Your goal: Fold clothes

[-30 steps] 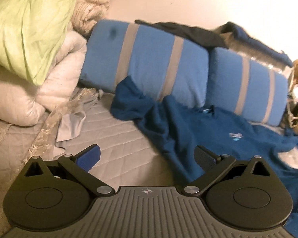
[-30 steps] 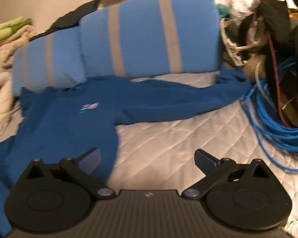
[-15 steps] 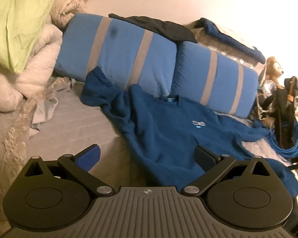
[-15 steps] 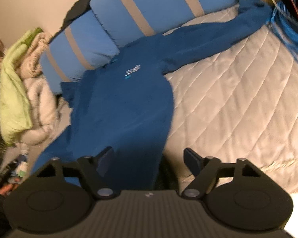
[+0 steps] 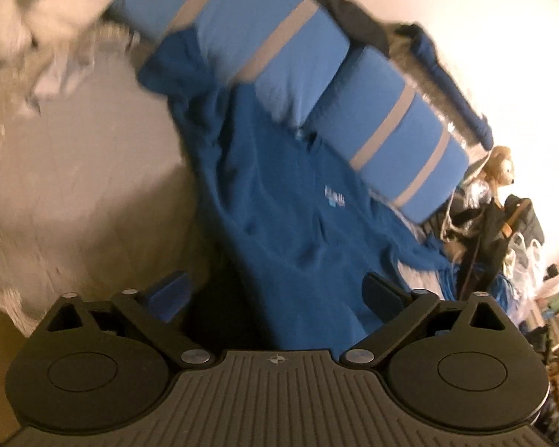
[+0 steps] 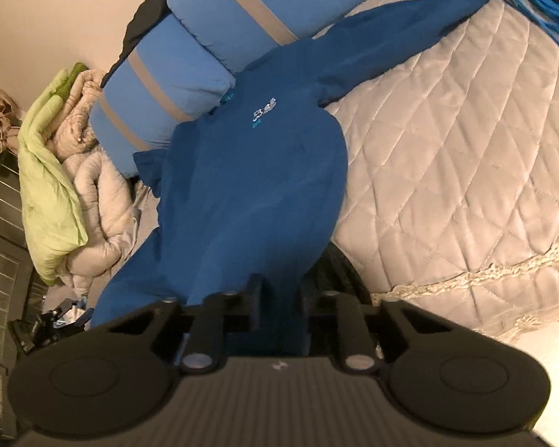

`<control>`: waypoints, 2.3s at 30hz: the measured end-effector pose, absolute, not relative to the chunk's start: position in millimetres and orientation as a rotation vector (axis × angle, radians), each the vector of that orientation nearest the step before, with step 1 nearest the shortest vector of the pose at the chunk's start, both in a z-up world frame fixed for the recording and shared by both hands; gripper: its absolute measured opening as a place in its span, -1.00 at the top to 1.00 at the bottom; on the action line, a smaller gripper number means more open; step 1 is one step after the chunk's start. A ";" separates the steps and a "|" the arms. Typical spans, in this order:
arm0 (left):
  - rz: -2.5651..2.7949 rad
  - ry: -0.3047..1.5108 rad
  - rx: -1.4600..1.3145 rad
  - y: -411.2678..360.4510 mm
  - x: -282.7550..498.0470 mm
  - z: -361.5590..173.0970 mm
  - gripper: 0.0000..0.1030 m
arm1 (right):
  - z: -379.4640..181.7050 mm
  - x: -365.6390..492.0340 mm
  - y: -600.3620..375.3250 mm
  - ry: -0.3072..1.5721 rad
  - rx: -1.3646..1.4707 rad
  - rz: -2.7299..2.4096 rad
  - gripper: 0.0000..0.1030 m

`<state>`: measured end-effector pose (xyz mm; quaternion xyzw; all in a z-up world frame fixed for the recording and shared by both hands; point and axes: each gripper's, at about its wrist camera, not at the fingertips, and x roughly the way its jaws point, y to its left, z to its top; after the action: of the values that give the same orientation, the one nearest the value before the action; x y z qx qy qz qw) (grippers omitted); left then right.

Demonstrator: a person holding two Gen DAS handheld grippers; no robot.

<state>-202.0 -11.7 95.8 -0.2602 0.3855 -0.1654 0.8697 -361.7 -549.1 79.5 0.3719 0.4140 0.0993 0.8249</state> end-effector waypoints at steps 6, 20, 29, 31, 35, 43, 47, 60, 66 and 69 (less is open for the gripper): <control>-0.312 0.870 -0.490 -21.0 -204.5 94.5 0.39 | 92.4 -366.1 -547.9 0.854 0.762 0.189 0.89; -0.285 0.751 -0.437 -28.0 -228.8 150.9 0.92 | 145.4 -382.6 -541.3 0.704 0.763 0.145 0.91; -0.210 0.721 -0.410 -14.6 -257.0 174.6 0.92 | 177.8 -421.2 -540.8 0.664 0.795 0.121 0.92; -0.203 0.758 -0.400 -14.7 -256.8 166.4 0.92 | 177.4 -431.1 -539.1 0.679 0.796 0.108 0.92; -0.186 0.853 -0.393 -16.2 -245.8 135.8 0.91 | 150.9 -438.0 -537.6 0.773 0.820 0.069 0.92; -0.115 0.820 -0.353 -12.8 -237.6 139.3 -0.39 | 133.9 -427.4 -540.5 0.796 0.741 -0.030 -0.34; -0.080 0.731 -0.286 -10.5 -240.6 163.9 -0.47 | 157.2 -422.8 -554.4 0.697 0.668 -0.073 -0.83; -0.068 0.464 -0.233 17.3 -261.0 293.2 -0.56 | 266.2 -416.1 -629.0 0.401 0.452 -0.315 -1.00; -0.103 0.374 -0.212 15.6 -271.0 325.6 -0.65 | 316.8 -429.7 -666.2 0.259 0.464 -0.403 -1.00; -0.111 0.357 -0.191 10.8 -271.2 334.9 -0.65 | 334.7 -435.9 -679.6 0.219 0.515 -0.396 -1.00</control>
<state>-271.2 10.8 334.9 -0.0946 0.1770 -0.0552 0.9781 -435.9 -679.6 334.7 0.2527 0.1075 -0.1939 0.9418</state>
